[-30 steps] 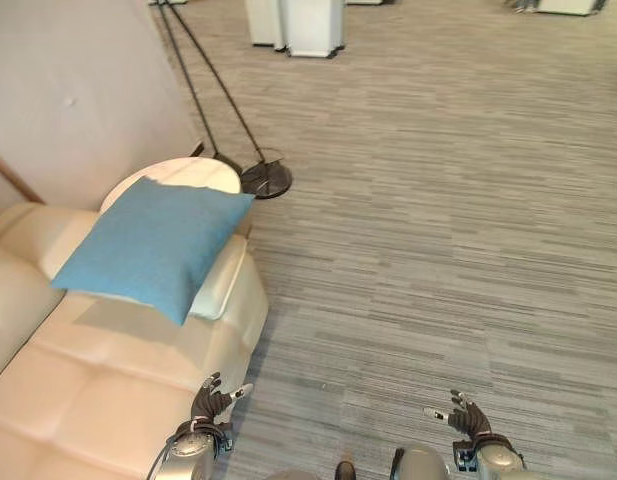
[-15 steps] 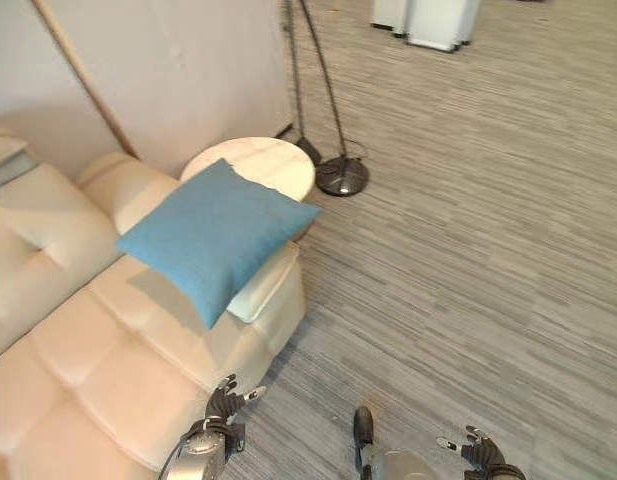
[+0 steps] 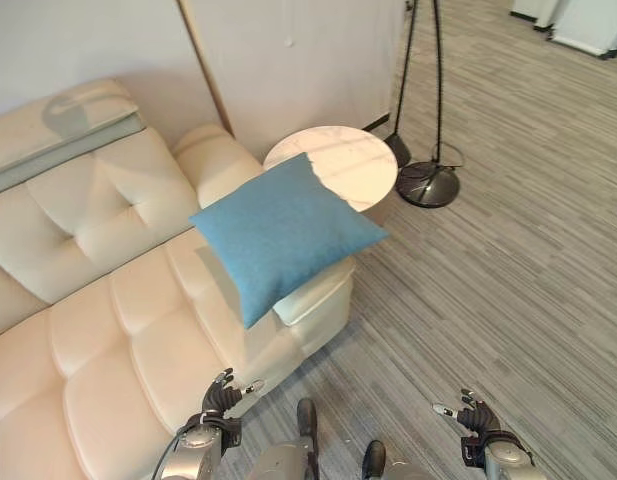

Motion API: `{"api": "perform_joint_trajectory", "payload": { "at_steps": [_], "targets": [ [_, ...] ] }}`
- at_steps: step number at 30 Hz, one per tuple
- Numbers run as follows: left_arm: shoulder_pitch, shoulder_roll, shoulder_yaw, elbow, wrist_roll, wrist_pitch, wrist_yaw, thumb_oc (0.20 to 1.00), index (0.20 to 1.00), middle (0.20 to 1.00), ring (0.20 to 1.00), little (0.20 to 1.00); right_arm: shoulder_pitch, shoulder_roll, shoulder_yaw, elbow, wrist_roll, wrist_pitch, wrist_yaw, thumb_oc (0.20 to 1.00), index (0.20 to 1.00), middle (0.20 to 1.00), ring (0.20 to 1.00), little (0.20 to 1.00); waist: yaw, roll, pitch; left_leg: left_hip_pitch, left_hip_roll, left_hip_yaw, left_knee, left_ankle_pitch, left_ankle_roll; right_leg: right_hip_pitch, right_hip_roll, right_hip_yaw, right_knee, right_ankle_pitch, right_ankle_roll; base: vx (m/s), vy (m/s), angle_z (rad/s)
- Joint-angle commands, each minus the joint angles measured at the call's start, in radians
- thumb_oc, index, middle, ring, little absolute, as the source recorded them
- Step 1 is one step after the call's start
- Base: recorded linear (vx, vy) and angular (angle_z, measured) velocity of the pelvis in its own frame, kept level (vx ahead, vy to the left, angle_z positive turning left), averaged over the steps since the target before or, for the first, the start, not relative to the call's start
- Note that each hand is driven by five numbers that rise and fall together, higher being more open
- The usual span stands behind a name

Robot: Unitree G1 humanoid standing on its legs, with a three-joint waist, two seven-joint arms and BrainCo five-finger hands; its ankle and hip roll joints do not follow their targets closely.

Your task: Pick up all the scattered cushions and arrange them neatly on the sofa.

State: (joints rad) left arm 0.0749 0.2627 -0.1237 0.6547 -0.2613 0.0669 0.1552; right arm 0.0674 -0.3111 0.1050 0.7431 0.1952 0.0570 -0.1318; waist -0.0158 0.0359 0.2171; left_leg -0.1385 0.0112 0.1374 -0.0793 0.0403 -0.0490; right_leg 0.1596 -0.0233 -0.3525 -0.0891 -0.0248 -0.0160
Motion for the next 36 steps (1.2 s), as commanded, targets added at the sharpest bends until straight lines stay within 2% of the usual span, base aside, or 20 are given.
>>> {"api": "perform_joint_trajectory", "payload": {
  "at_steps": [1,3,4,5,6,9,11,14,16,17,18,20,23,25,27,28,29,32,34,36],
  "targets": [
    [0.022,0.042,0.015,-0.012,-0.003,-0.023,0.005,1.000,1.000,1.000,1.000,1.000,-0.003,-0.027,0.010,-0.044,-0.035,-0.008,-0.006,1.000,1.000,1.000,1.000,1.000,0.025,-0.038,-0.043,0.020,-0.031,0.007,-0.008,0.041,0.009,0.027,0.022,0.078,0.025,-0.099,0.068,0.21,0.119,-0.36],
    [0.025,0.036,0.019,0.009,-0.008,-0.021,0.010,1.000,1.000,1.000,1.000,1.000,-0.007,-0.013,0.028,-0.036,-0.056,-0.012,-0.002,1.000,1.000,1.000,1.000,1.000,0.027,-0.050,-0.056,0.034,-0.048,-0.003,-0.008,0.052,0.023,0.039,0.004,0.065,0.067,-0.119,0.083,0.35,0.188,-0.31],
    [0.021,0.038,0.023,0.025,-0.011,-0.018,0.014,1.000,1.000,1.000,1.000,1.000,-0.016,0.009,0.033,-0.036,-0.052,-0.009,-0.001,1.000,1.000,1.000,1.000,1.000,0.035,-0.067,-0.066,0.061,-0.054,-0.005,-0.008,0.023,0.039,0.012,-0.023,0.073,0.174,-0.134,0.099,0.43,0.278,0.14],
    [0.016,0.045,0.026,0.029,-0.011,-0.021,0.017,1.000,1.000,1.000,1.000,1.000,-0.030,0.021,0.044,-0.038,-0.056,-0.015,0.003,1.000,1.000,1.000,1.000,1.000,0.037,-0.071,-0.061,0.084,-0.053,-0.002,-0.008,0.000,0.058,-0.058,-0.051,0.074,0.332,-0.128,0.123,0.31,0.227,0.26],
    [0.015,0.045,0.026,0.029,-0.011,-0.021,0.017,1.000,1.000,1.000,1.000,1.000,-0.030,0.022,0.044,-0.038,-0.056,-0.015,0.003,1.000,1.000,1.000,1.000,1.000,0.038,-0.072,-0.062,0.083,-0.054,0.000,-0.008,0.000,0.058,-0.064,-0.054,0.076,0.340,-0.132,0.123,0.17,0.192,0.09],
    [0.008,0.048,0.023,0.024,-0.025,-0.022,0.022,1.000,1.000,1.000,1.000,1.000,-0.041,0.033,0.051,-0.040,-0.060,-0.013,0.006,1.000,1.000,1.000,1.000,1.000,0.037,-0.077,-0.045,0.135,-0.069,0.003,-0.008,-0.042,0.091,-0.153,-0.118,0.078,0.555,-0.062,0.151,0.13,0.140,0.01],
    [-0.005,0.048,0.016,0.026,-0.032,-0.023,0.024,1.000,1.000,1.000,1.000,1.000,-0.043,0.040,0.048,-0.026,-0.059,-0.006,0.001,1.000,1.000,1.000,1.000,1.000,0.036,-0.073,-0.036,0.159,-0.070,-0.002,-0.008,-0.059,0.097,-0.194,-0.132,0.086,0.568,-0.047,0.142,0.14,0.094,0.14],
    [-0.016,0.048,0.006,0.018,-0.039,-0.029,0.025,1.000,1.000,1.000,1.000,1.000,-0.043,0.042,0.041,-0.019,-0.053,-0.005,-0.003,1.000,1.000,1.000,1.000,1.000,0.032,-0.062,-0.026,0.173,-0.062,-0.020,-0.008,-0.062,0.093,-0.202,-0.118,0.102,0.489,-0.054,0.127,0.13,0.014,0.23],
    [-0.031,0.049,-0.007,0.018,-0.041,-0.030,0.021,1.000,1.000,1.000,1.000,1.000,-0.042,0.044,0.034,-0.006,-0.039,-0.003,-0.011,1.000,1.000,1.000,1.000,1.000,0.027,-0.053,-0.019,0.188,-0.053,-0.047,-0.008,-0.071,0.088,-0.212,-0.081,0.196,0.283,-0.031,0.126,0.16,-0.075,0.39],
    [-0.039,0.052,-0.007,0.015,-0.041,-0.029,0.021,1.000,1.000,1.000,1.000,1.000,-0.038,0.047,0.029,0.001,-0.031,0.000,-0.016,1.000,1.000,1.000,1.000,1.000,0.024,-0.058,-0.019,0.201,-0.053,-0.063,-0.008,-0.075,0.086,-0.220,-0.078,0.259,0.179,0.024,0.138,0.13,-0.073,0.35],
    [-0.039,0.052,-0.007,0.015,-0.041,-0.029,0.021,1.000,1.000,1.000,1.000,1.000,-0.038,0.047,0.029,0.001,-0.031,0.000,-0.016,1.000,1.000,1.000,1.000,1.000,0.025,-0.057,-0.019,0.202,-0.053,-0.063,-0.008,-0.076,0.086,-0.217,-0.078,0.259,0.176,0.025,0.138,0.13,-0.085,0.31],
    [-0.045,0.055,-0.003,0.023,-0.041,-0.032,0.024,1.000,1.000,1.000,1.000,1.000,-0.034,0.053,0.023,0.005,-0.024,0.002,-0.016,1.000,1.000,1.000,1.000,1.000,0.021,-0.060,-0.018,0.215,-0.049,-0.081,-0.008,-0.083,0.083,-0.243,-0.078,0.326,0.106,0.074,0.148,0.12,-0.103,0.25],
    [-0.046,0.055,0.003,0.038,-0.050,-0.037,0.024,1.000,1.000,1.000,1.000,1.000,-0.026,0.058,0.019,0.006,-0.024,0.003,-0.009,1.000,1.000,1.000,1.000,1.000,0.019,-0.068,-0.018,0.252,-0.043,-0.128,-0.008,-0.101,0.072,-0.262,-0.092,0.381,0.031,0.129,0.169,0.20,-0.187,0.41],
    [-0.048,0.054,0.003,0.045,-0.052,-0.037,0.025,1.000,1.000,1.000,1.000,1.000,-0.026,0.058,0.018,0.006,-0.023,0.002,-0.008,1.000,1.000,1.000,1.000,1.000,0.018,-0.071,-0.018,0.261,-0.042,-0.139,-0.008,-0.106,0.068,-0.264,-0.090,0.397,0.019,0.137,0.175,0.18,-0.213,0.37],
    [-0.048,0.054,0.007,0.050,-0.056,-0.039,0.025,1.000,1.000,1.000,1.000,1.000,-0.025,0.056,0.017,0.011,-0.025,0.002,-0.006,1.000,1.000,1.000,1.000,1.000,0.019,-0.073,-0.018,0.275,-0.037,-0.150,-0.008,-0.113,0.062,-0.266,-0.088,0.395,0.014,0.142,0.178,0.21,-0.264,0.44],
    [-0.042,0.048,0.009,0.069,-0.056,-0.041,0.017,1.000,1.000,1.000,1.000,1.000,-0.020,0.053,0.018,0.014,-0.026,0.001,0.000,1.000,1.000,1.000,1.000,1.000,0.018,-0.079,-0.029,0.296,-0.030,-0.185,-0.008,-0.123,0.051,-0.246,-0.087,0.373,0.002,0.137,0.177,0.27,-0.365,0.58],
    [-0.041,0.041,0.015,0.079,-0.068,-0.042,0.020,1.000,1.000,1.000,1.000,1.000,-0.022,0.052,0.022,0.020,-0.026,-0.001,0.004,1.000,1.000,1.000,1.000,1.000,0.021,-0.080,-0.035,0.304,-0.019,-0.186,-0.008,-0.127,0.044,-0.239,-0.084,0.366,0.005,0.138,0.175,0.36,-0.500,0.69],
    [-0.026,0.017,0.027,0.094,-0.121,-0.045,0.028,1.000,1.000,1.000,1.000,1.000,-0.030,0.028,0.040,0.041,-0.042,0.000,0.005,1.000,1.000,1.000,1.000,1.000,0.022,-0.068,-0.057,0.307,0.033,-0.207,0.015,-0.125,0.021,-0.216,-0.055,0.339,0.041,0.089,0.143,0.27,-0.485,0.37],
    [-0.035,-0.003,0.029,0.117,-0.166,-0.046,0.036,1.000,1.000,1.000,1.000,1.000,-0.038,0.016,0.041,0.047,-0.022,-0.013,0.000,1.000,1.000,1.000,1.000,1.000,0.014,-0.073,-0.052,0.238,0.058,-0.207,0.130,-0.107,0.003,-0.186,-0.045,0.301,0.045,0.053,0.109,0.13,-0.452,0.52],
    [-0.041,-0.011,0.018,0.122,-0.189,-0.045,0.037,1.000,1.000,1.000,1.000,1.000,-0.041,0.005,0.046,0.054,-0.013,-0.013,-0.002,1.000,1.000,1.000,1.000,1.000,0.021,-0.079,-0.038,0.182,0.047,-0.221,0.237,-0.064,0.000,-0.145,-0.039,0.269,0.030,0.035,0.087,0.11,-0.362,0.64]
  ]
}}
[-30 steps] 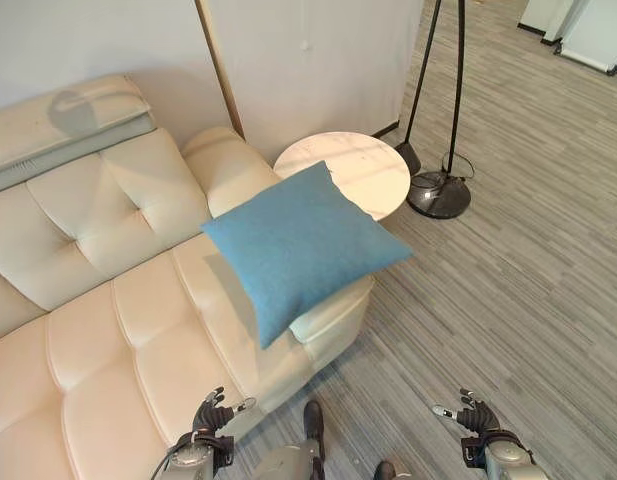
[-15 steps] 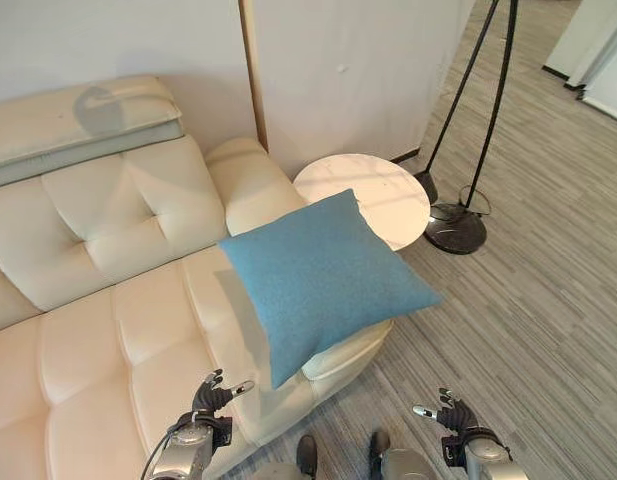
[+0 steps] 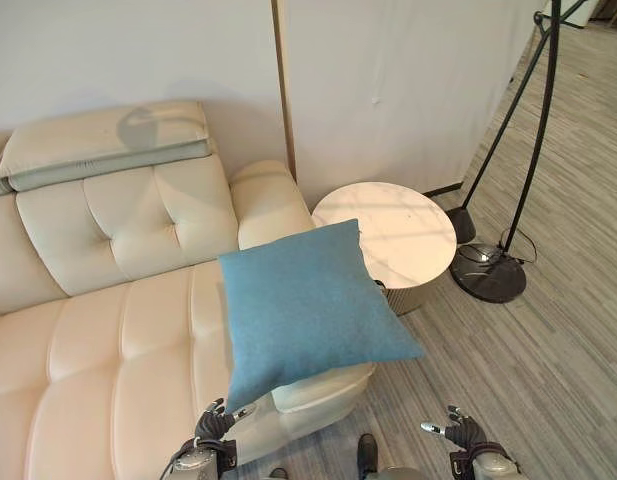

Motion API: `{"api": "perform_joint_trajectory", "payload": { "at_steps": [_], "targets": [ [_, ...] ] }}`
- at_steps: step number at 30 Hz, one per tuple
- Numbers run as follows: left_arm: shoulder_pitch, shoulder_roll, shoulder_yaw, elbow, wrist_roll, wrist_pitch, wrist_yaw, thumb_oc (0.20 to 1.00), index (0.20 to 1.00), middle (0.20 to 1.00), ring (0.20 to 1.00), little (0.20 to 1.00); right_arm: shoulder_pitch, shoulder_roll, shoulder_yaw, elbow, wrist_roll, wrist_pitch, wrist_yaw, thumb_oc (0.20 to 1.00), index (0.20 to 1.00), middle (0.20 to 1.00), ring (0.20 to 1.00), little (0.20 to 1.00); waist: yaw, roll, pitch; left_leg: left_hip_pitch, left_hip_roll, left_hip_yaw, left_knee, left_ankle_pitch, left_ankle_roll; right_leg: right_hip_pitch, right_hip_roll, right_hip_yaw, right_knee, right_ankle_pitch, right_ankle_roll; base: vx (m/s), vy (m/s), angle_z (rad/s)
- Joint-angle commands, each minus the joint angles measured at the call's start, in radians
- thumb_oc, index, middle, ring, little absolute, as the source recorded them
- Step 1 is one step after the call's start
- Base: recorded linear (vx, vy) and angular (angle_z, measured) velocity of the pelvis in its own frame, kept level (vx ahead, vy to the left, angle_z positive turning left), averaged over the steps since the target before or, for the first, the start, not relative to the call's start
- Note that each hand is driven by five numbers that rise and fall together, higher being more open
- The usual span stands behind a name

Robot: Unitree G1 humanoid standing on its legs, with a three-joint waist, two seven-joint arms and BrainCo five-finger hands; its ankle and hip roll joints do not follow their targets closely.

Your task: Pick up all the scattered cushions and arrange them neatly on the sofa.

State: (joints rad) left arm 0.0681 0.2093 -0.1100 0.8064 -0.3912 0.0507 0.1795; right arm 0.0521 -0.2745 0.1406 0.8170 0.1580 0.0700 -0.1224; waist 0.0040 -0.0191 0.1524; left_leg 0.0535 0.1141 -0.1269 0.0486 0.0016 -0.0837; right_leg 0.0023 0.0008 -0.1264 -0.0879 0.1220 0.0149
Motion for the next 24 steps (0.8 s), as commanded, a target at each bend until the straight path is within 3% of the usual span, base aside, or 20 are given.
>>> {"api": "perform_joint_trajectory", "payload": {
  "at_steps": [1,3,4,5,6,7,11,16,18,22,24],
  "targets": [
    [-0.034,0.042,0.005,-0.034,-0.061,-0.032,0.013,1.000,1.000,1.000,1.000,1.000,-0.025,-0.034,0.008,-0.025,0.030,-0.025,-0.012,1.000,1.000,1.000,1.000,1.000,0.003,-0.025,0.034,-0.030,-0.069,0.037,0.151,-0.011,0.033,0.026,-0.063,0.033,0.026,-0.115,0.050,0.10,-0.293,0.68],
    [-0.042,0.043,-0.003,-0.035,-0.063,-0.031,0.011,1.000,1.000,1.000,1.000,1.000,-0.022,-0.041,0.007,-0.025,0.034,-0.026,-0.011,1.000,1.000,1.000,1.000,1.000,0.004,-0.032,0.054,-0.097,-0.084,0.074,0.269,0.003,0.041,0.048,-0.069,0.004,0.028,-0.127,0.034,0.06,-0.227,0.56],
    [-0.050,0.047,-0.009,-0.038,-0.060,-0.031,0.015,1.000,1.000,1.000,1.000,1.000,-0.024,-0.042,0.009,-0.022,0.032,-0.022,-0.013,1.000,1.000,1.000,1.000,1.000,0.002,-0.034,0.061,-0.117,-0.079,0.122,0.284,-0.010,0.049,0.055,-0.069,-0.017,0.032,-0.142,0.029,0.04,-0.165,0.44],
    [-0.050,0.047,-0.009,-0.038,-0.060,-0.031,0.015,1.000,1.000,1.000,1.000,1.000,-0.024,-0.042,0.009,-0.022,0.032,-0.023,-0.013,1.000,1.000,1.000,1.000,1.000,0.001,-0.033,0.061,-0.118,-0.078,0.122,0.286,-0.011,0.049,0.055,-0.069,-0.017,0.032,-0.142,0.029,0.09,-0.151,0.50],
    [-0.054,0.050,-0.019,-0.037,-0.040,-0.022,0.008,1.000,1.000,1.000,1.000,1.000,-0.021,-0.045,0.008,-0.024,0.030,-0.013,-0.011,1.000,1.000,1.000,1.000,1.000,-0.002,-0.028,0.057,-0.122,-0.089,0.175,0.171,-0.045,0.053,0.074,-0.073,-0.056,0.015,-0.152,0.032,0.12,-0.080,0.53],
    [-0.054,0.050,-0.023,-0.038,-0.031,-0.019,0.003,1.000,1.000,1.000,1.000,1.000,-0.021,-0.044,0.007,-0.023,0.029,-0.011,-0.011,1.000,1.000,1.000,1.000,1.000,-0.004,-0.025,0.056,-0.107,-0.094,0.186,0.100,-0.034,0.053,0.085,-0.072,-0.069,0.006,-0.152,0.035,0.17,-0.086,0.57],
    [-0.067,0.046,-0.037,-0.018,0.006,-0.007,-0.002,1.000,1.000,1.000,1.000,1.000,-0.018,-0.032,0.011,-0.051,0.035,-0.021,-0.025,1.000,1.000,1.000,1.000,1.000,-0.025,0.007,0.043,-0.125,-0.087,0.278,-0.136,0.086,0.031,0.101,-0.053,-0.147,0.003,-0.173,0.037,0.15,0.048,0.70],
    [-0.050,0.042,-0.030,0.008,-0.002,-0.010,-0.003,1.000,1.000,1.000,1.000,1.000,-0.013,-0.006,0.024,-0.051,0.012,-0.013,-0.015,1.000,1.000,1.000,1.000,1.000,-0.032,0.005,0.005,-0.058,-0.107,0.260,-0.136,0.039,0.055,0.128,-0.079,-0.148,0.063,-0.214,0.059,0.28,0.211,0.26],
    [-0.048,0.044,-0.022,0.012,-0.007,-0.007,0.003,1.000,1.000,1.000,1.000,1.000,-0.005,0.010,0.026,-0.042,0.004,-0.011,-0.013,1.000,1.000,1.000,1.000,1.000,-0.028,-0.001,0.004,-0.027,-0.120,0.267,-0.136,0.008,0.079,0.105,-0.106,-0.139,0.187,-0.237,0.077,0.19,0.266,0.23],
    [-0.063,0.060,0.004,0.039,-0.022,-0.009,0.023,1.000,1.000,1.000,1.000,1.000,-0.011,0.030,0.006,0.032,-0.002,-0.001,-0.034,1.000,1.000,1.000,1.000,1.000,-0.041,-0.014,0.042,0.011,-0.127,0.289,-0.136,-0.021,0.110,-0.034,-0.151,-0.081,0.457,-0.163,0.123,0.05,0.192,-0.10],
    [-0.073,0.068,0.011,0.048,-0.025,-0.013,0.029,1.000,1.000,1.000,1.000,1.000,-0.011,0.032,-0.006,0.078,0.000,0.001,-0.045,1.000,1.000,1.000,1.000,1.000,-0.044,-0.017,0.045,0.015,-0.127,0.285,-0.136,-0.027,0.110,-0.056,-0.146,-0.053,0.479,-0.166,0.125,0.06,0.063,-0.07]
  ]
}}
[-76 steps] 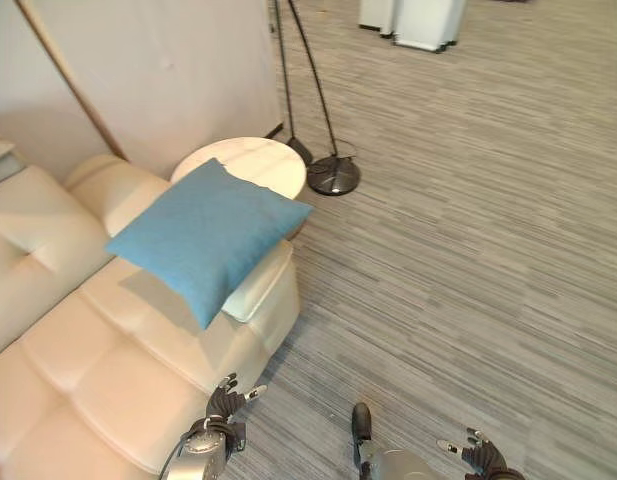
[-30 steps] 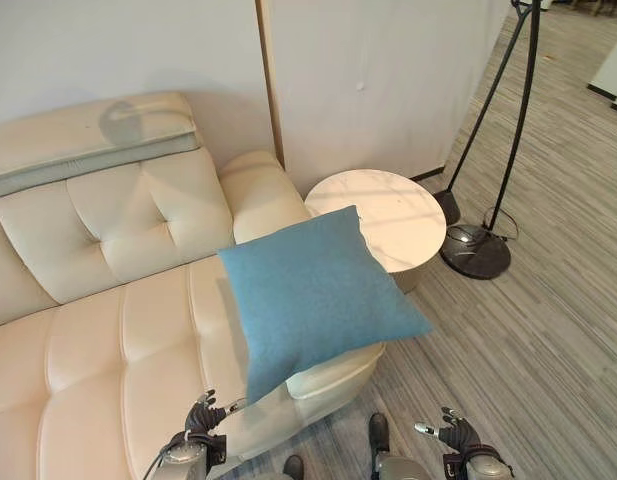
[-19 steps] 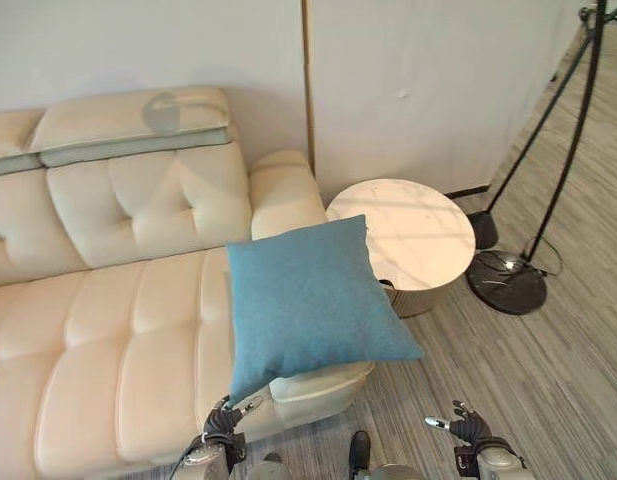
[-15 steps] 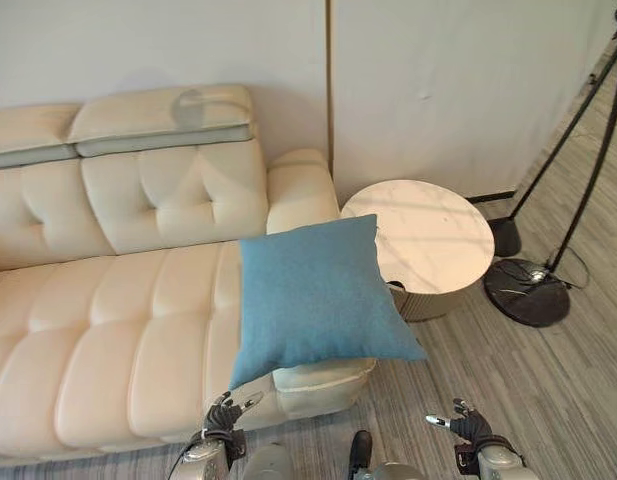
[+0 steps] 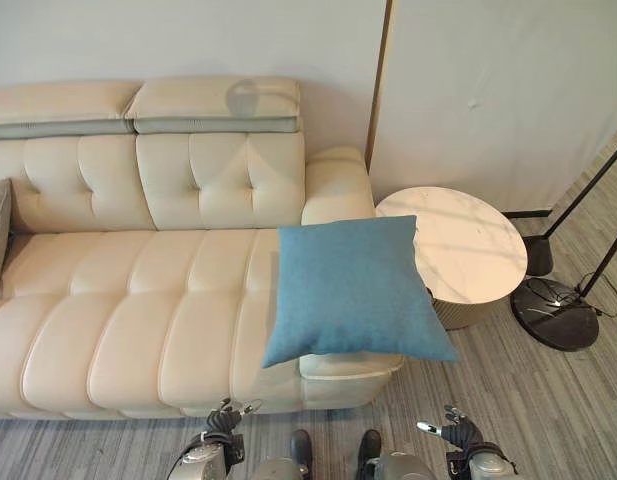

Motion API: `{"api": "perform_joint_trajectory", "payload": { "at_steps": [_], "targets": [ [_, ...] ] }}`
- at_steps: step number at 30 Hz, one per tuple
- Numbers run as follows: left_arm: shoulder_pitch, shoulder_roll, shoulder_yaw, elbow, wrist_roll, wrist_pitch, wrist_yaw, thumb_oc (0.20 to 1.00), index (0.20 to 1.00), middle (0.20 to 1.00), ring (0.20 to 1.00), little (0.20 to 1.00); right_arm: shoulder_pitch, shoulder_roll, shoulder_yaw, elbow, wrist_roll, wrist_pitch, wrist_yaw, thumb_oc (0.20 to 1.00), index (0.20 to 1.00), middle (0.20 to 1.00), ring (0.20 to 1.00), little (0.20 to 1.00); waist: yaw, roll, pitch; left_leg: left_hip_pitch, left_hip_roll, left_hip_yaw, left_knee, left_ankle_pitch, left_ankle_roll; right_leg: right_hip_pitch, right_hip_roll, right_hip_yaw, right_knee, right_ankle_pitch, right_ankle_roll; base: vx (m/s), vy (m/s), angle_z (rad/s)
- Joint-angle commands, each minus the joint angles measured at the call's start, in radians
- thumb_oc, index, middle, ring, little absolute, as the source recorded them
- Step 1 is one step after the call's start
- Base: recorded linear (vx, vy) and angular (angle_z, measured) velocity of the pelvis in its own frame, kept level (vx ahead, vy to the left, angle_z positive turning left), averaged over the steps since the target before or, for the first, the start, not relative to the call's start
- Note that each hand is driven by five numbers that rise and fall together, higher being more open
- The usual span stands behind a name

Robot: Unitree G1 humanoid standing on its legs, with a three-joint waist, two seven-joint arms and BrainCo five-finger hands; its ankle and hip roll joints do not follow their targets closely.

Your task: Pick up all the scattered cushions and arrange them neatly on the sofa.

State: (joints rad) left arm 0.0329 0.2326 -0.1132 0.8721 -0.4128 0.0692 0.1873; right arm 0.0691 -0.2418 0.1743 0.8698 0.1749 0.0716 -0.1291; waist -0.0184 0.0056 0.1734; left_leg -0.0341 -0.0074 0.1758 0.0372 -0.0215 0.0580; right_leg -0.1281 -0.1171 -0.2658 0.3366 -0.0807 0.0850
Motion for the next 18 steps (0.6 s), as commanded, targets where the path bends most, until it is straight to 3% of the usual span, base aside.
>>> {"api": "perform_joint_trajectory", "payload": {
  "at_steps": [1,4,9,12,13,18],
  "targets": [
    [-0.058,0.064,0.029,0.003,-0.011,-0.043,0.022,1.000,1.000,1.000,1.000,1.000,-0.038,-0.009,-0.073,0.107,-0.001,0.003,-0.054,1.000,1.000,1.000,1.000,1.000,-0.019,-0.042,0.018,0.106,-0.002,-0.021,-0.124,-0.010,-0.037,0.078,-0.009,0.103,-0.035,0.021,0.044,0.12,0.048,0.15],
    [-0.107,0.110,0.064,0.075,-0.019,-0.039,0.006,1.000,1.000,1.000,1.000,1.000,-0.064,-0.058,-0.129,0.221,0.016,0.019,-0.056,1.000,1.000,1.000,1.000,1.000,-0.014,-0.049,0.004,0.102,-0.001,-0.024,-0.124,-0.010,-0.047,0.103,0.007,0.115,-0.269,0.064,0.036,0.11,-0.031,0.13],
    [-0.176,0.191,0.104,0.155,-0.067,-0.039,-0.037,1.000,1.000,1.000,1.000,1.000,-0.130,-0.212,-0.197,0.344,0.016,0.038,-0.041,1.000,1.000,1.000,1.000,1.000,-0.012,-0.068,-0.037,0.123,0.008,-0.019,-0.124,-0.013,-0.067,0.200,0.026,0.086,-0.424,0.091,0.041,0.13,-0.090,-0.07],
    [-0.182,0.206,0.108,0.156,-0.079,-0.031,-0.053,1.000,1.000,1.000,1.000,1.000,-0.138,-0.268,-0.203,0.342,-0.007,0.052,-0.026,1.000,1.000,1.000,1.000,1.000,-0.017,-0.065,-0.054,0.132,0.014,-0.015,-0.124,-0.016,-0.073,0.217,0.030,0.081,-0.424,0.079,0.039,0.11,-0.061,-0.09],
    [-0.205,0.231,0.110,0.147,-0.093,-0.029,-0.058,1.000,1.000,1.000,1.000,1.000,-0.163,-0.333,-0.205,0.309,-0.026,0.057,-0.020,1.000,1.000,1.000,1.000,1.000,-0.023,-0.062,-0.063,0.142,0.018,-0.017,-0.124,-0.020,-0.080,0.230,0.035,0.084,-0.424,0.065,0.035,0.09,-0.055,0.04],
    [-0.281,0.238,0.105,0.096,-0.163,-0.034,-0.037,1.000,1.000,1.000,1.000,1.000,-0.274,-0.433,-0.186,0.115,-0.041,0.059,-0.033,1.000,1.000,1.000,1.000,1.000,-0.037,-0.049,-0.061,0.143,0.028,-0.005,-0.124,-0.023,-0.090,0.227,0.037,0.088,-0.424,0.056,0.035,0.04,-0.041,0.00]
  ]
}}
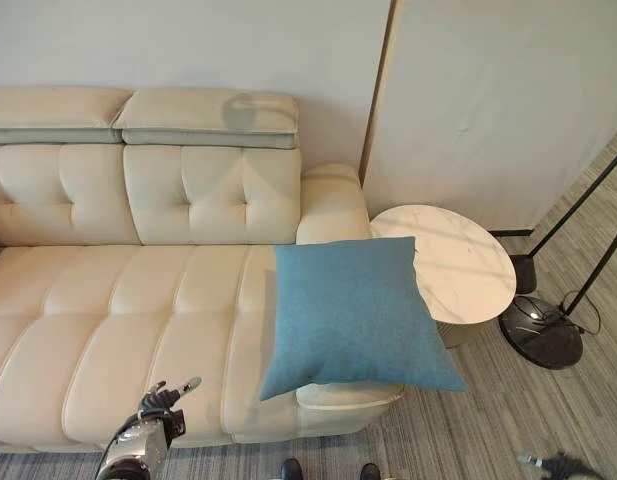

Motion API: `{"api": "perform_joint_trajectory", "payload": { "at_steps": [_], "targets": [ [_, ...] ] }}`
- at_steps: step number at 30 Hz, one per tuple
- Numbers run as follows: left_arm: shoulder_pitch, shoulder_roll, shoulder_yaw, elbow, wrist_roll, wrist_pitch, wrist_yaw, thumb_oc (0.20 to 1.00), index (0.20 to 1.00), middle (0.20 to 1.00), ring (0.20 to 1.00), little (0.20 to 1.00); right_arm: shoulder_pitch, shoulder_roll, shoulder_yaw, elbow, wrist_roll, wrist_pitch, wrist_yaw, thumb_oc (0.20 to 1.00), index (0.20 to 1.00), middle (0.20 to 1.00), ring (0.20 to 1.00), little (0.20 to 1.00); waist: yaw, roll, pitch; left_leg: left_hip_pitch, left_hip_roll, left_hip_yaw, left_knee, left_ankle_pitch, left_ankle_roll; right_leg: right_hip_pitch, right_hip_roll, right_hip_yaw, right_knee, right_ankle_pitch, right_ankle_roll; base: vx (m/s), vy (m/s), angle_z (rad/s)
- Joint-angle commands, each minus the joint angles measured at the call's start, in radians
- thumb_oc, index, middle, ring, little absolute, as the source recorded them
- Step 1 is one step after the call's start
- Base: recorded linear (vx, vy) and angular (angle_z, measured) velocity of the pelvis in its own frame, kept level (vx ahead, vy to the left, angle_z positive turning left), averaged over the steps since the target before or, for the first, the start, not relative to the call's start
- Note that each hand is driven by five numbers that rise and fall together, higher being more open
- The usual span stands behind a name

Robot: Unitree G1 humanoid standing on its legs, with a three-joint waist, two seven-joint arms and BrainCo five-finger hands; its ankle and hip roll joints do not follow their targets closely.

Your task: Pick up all the scattered cushions and arrange them neatly on the sofa.

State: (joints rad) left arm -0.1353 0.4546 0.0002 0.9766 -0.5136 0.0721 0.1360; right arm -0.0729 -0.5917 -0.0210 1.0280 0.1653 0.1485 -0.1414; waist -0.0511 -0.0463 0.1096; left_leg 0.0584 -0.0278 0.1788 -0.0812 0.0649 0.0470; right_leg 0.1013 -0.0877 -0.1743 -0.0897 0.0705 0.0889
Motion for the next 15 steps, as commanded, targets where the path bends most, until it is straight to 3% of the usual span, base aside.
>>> {"api": "perform_joint_trajectory", "payload": {
  "at_steps": [1,7,15],
  "targets": [
    [-0.126,0.011,-0.012,-0.019,-0.076,-0.036,0.018,1.000,1.000,1.000,1.000,1.000,-0.150,-0.086,0.022,-0.088,-0.038,-0.017,-0.023,1.000,1.000,1.000,1.000,1.000,-0.007,0.005,0.003,0.050,0.049,-0.004,-0.006,-0.109,-0.080,-0.002,0.009,-0.001,0.002,-0.097,0.031,0.02,-0.020,-0.08],
    [-0.201,-0.028,-0.053,-0.043,-0.146,-0.037,0.043,1.000,1.000,1.000,1.000,1.000,-0.281,-0.051,0.134,-0.226,-0.070,0.005,-0.019,1.000,1.000,1.000,1.000,1.000,-0.016,0.017,0.014,0.054,0.055,0.009,-0.006,-0.115,-0.086,0.000,0.012,0.003,0.002,-0.102,0.030,0.03,-0.014,-0.08],
    [-0.412,-0.029,-0.150,0.084,-0.150,-0.032,0.068,1.000,1.000,1.000,1.000,1.000,-0.553,0.046,0.310,-0.176,-0.060,0.012,-0.048,1.000,1.000,1.000,1.000,1.000,-0.025,0.017,0.076,-0.009,0.062,0.012,-0.006,-0.093,-0.088,-0.065,0.013,0.011,0.002,-0.080,0.029,-0.06,-0.004,-0.02]
  ]
}}
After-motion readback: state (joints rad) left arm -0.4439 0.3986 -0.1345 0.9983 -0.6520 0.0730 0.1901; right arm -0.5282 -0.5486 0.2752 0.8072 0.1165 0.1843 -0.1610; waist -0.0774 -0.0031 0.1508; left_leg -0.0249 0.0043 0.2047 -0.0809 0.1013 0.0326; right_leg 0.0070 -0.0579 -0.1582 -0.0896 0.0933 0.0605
